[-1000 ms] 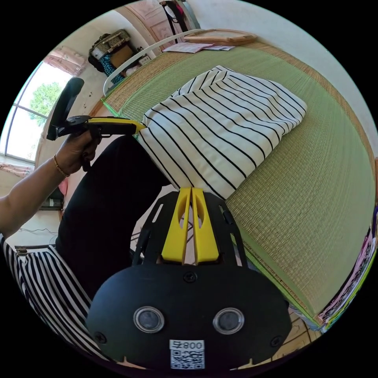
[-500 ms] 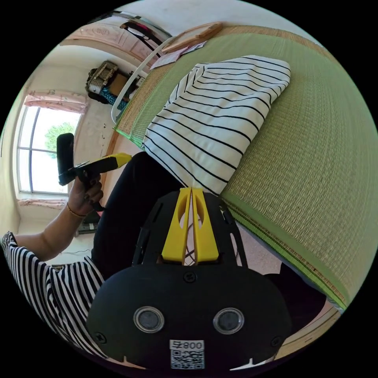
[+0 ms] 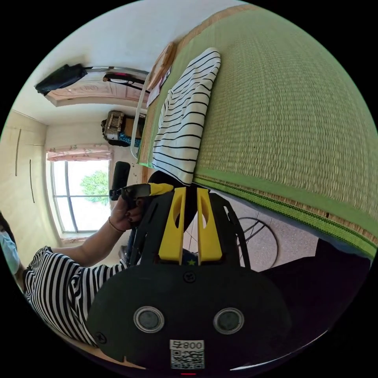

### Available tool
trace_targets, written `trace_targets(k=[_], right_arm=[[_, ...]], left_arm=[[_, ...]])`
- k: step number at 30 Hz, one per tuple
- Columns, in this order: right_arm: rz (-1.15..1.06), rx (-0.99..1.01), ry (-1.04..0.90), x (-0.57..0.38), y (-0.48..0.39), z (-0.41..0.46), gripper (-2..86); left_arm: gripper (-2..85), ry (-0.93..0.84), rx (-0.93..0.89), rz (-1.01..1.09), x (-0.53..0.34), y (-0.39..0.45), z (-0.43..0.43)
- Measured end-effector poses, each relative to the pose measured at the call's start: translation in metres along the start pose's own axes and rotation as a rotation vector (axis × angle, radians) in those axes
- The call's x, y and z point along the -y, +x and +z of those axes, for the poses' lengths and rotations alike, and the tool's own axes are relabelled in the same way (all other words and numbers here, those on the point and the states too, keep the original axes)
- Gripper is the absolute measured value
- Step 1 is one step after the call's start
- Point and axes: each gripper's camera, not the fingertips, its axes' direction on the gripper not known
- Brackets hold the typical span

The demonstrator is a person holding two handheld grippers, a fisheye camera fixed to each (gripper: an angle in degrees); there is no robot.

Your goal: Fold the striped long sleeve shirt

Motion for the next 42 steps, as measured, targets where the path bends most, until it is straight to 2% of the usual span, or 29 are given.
trace_targets(k=[6, 13, 42], right_arm=[[0.028, 0.048, -0.002, 0.005, 0.021, 0.009, 8.1], [0.063, 0.077, -0.011, 0.015, 0.041, 0.019, 9.0], [0.127, 0.300, 0.007, 0.051, 0.076, 0.065, 10.0]], left_arm=[[7.3, 0.005, -0.066, -0.049, 0.010, 0.002, 0.030], [1.9, 0.050, -0.129, -0.106, 0.009, 0.002, 0.056], [0.5, 0.079, -0.215, -0.037, -0.004, 0.065, 0.100]])
